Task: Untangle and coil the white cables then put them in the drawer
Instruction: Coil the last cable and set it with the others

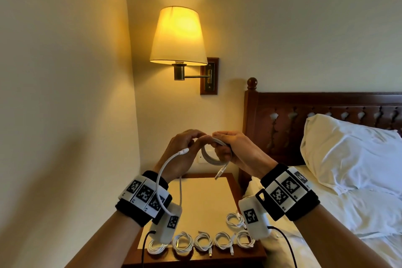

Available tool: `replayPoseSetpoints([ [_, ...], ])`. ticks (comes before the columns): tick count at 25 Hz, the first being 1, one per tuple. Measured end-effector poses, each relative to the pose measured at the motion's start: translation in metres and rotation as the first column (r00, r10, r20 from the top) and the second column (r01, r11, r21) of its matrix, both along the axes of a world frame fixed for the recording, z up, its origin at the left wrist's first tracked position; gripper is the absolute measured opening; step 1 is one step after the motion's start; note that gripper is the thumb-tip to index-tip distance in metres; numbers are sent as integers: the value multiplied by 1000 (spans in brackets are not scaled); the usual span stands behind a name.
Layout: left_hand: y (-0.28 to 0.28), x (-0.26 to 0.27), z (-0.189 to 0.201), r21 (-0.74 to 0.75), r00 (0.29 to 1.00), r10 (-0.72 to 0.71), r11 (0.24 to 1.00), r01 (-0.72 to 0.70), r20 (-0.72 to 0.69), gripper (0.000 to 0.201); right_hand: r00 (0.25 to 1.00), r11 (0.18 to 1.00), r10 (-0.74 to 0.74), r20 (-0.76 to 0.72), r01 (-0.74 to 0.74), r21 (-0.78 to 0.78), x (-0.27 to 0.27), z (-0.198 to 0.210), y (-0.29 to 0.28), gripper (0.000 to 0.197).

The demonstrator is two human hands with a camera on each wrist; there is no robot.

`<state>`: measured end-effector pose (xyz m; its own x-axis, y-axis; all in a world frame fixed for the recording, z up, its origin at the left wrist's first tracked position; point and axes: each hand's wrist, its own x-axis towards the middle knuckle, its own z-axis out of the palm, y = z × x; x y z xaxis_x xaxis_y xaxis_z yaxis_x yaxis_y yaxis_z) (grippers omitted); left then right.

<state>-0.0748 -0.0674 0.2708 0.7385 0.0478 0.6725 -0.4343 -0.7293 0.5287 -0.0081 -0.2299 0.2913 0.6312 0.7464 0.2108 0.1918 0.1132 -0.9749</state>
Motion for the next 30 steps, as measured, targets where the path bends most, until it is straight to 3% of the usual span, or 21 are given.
replayPoseSetpoints([
  [2,-5,0,4,-198,985,-107,977,79,-138,34,996,999,-28,-79,31,35,-1,3,3,36],
  [5,-13,-2,12,-457,934,-250,883,111,-256,38,981,991,-110,-160,122,63,0,7,9,36],
  [9,-15,1,15,-363,960,-123,931,25,-250,40,976,981,-152,-156,169,100,0,3,16,33],
  [11,-13,2,11,-314,980,-44,949,-20,-195,40,975,971,-221,-22,222,83,-1,-1,15,33],
  [15,-2,6,7,-391,996,53,917,-79,-77,40,908,933,-348,234,360,-8,0,-11,-2,18],
  [18,1,12,1,-246,990,143,959,-143,-20,39,835,874,-424,350,478,-83,-2,-9,-11,14],
  [20,-2,16,-7,-174,980,201,965,-197,2,37,845,863,-486,225,504,-31,0,-3,-11,15],
  [23,-7,24,-8,-176,975,222,959,-222,-20,36,898,892,-429,-95,438,116,-7,4,-6,13],
  [25,-12,27,-4,-224,975,219,949,-222,-38,37,908,886,-398,-129,417,204,-13,0,1,7],
  [26,-14,27,-2,-271,978,203,940,-207,-43,38,903,876,-427,-43,425,230,-17,-5,4,3],
  [27,-16,26,0,-340,984,169,923,-177,-55,40,856,855,-499,134,461,238,-18,-11,7,3],
  [28,-18,24,1,-423,991,117,896,-136,-70,41,735,818,-575,360,522,241,-17,-18,9,6],
  [30,-23,19,3,-556,995,1,829,-56,-98,42,402,696,-642,653,662,277,-9,-27,10,15],
])
